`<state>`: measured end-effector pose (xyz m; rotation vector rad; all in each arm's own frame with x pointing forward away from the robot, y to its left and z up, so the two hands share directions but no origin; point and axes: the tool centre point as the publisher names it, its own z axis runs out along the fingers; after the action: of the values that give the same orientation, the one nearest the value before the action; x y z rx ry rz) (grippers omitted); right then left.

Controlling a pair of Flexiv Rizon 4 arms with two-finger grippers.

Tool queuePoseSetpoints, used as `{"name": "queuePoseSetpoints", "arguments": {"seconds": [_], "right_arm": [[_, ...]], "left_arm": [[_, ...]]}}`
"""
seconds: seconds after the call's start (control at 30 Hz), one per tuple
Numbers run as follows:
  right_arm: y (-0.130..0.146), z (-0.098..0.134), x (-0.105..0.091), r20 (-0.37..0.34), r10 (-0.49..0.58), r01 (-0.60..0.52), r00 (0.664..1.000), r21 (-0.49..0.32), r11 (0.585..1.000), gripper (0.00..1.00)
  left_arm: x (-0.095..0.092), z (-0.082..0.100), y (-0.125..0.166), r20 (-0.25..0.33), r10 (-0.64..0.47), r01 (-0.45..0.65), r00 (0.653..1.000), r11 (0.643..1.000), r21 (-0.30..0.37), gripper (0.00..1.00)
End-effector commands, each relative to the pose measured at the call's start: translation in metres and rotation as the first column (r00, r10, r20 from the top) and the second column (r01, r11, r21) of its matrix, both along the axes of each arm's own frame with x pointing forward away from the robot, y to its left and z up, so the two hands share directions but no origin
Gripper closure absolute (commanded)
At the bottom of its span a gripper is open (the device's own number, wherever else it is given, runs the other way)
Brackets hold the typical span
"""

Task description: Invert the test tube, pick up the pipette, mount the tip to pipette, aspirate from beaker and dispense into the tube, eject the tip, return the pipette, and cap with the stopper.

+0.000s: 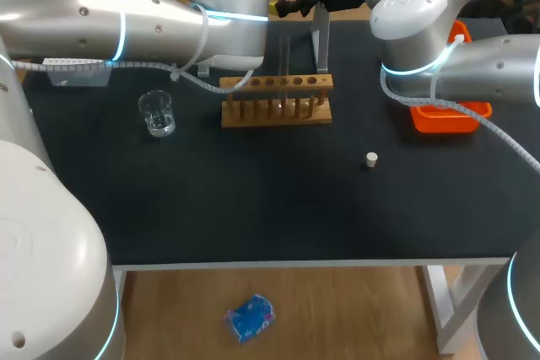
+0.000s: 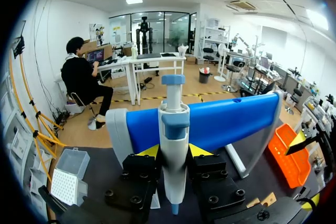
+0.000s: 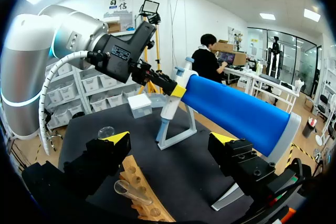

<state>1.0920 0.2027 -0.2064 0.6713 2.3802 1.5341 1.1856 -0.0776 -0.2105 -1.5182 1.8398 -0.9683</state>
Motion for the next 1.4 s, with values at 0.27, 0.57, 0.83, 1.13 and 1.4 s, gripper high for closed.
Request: {"name": "queuePoseSetpoints", "arguments": {"seconds": [0.27, 0.57, 0.83, 1.13, 1.4], "right_arm": [[0.000, 0.001, 0.000, -0.002, 0.002, -0.002, 1.000, -0.002, 1.000, 0.00], [0.000, 0.001, 0.000, -0.002, 0.002, -0.002, 1.000, -0.002, 1.000, 0.00], [0.000, 0.001, 0.000, -0.002, 0.002, -0.002, 1.000, -0.002, 1.000, 0.00], [0.000, 0.001, 0.000, -0.002, 0.002, -0.002, 1.000, -0.002, 1.000, 0.00], [0.000, 0.001, 0.000, -0.002, 0.002, -0.002, 1.000, -0.002, 1.000, 0.00]], "left_arm": [[0.006, -0.009, -0.004, -0.012, -0.001, 0.001, 1.000, 1.000, -0.001, 1.00], [0.007, -0.014, -0.004, -0.021, 0.004, -0.004, 1.000, 1.000, 0.004, 1.00], [0.002, -0.014, -0.003, -0.025, 0.015, -0.015, 1.000, 1.000, 0.004, 0.00], [-0.016, -0.008, -0.004, -0.011, 0.018, -0.018, 1.000, 1.000, 0.000, 0.00], [-0.051, -0.001, -0.005, 0.016, -0.043, 0.043, 0.999, 0.999, -0.008, 0.00]]}}
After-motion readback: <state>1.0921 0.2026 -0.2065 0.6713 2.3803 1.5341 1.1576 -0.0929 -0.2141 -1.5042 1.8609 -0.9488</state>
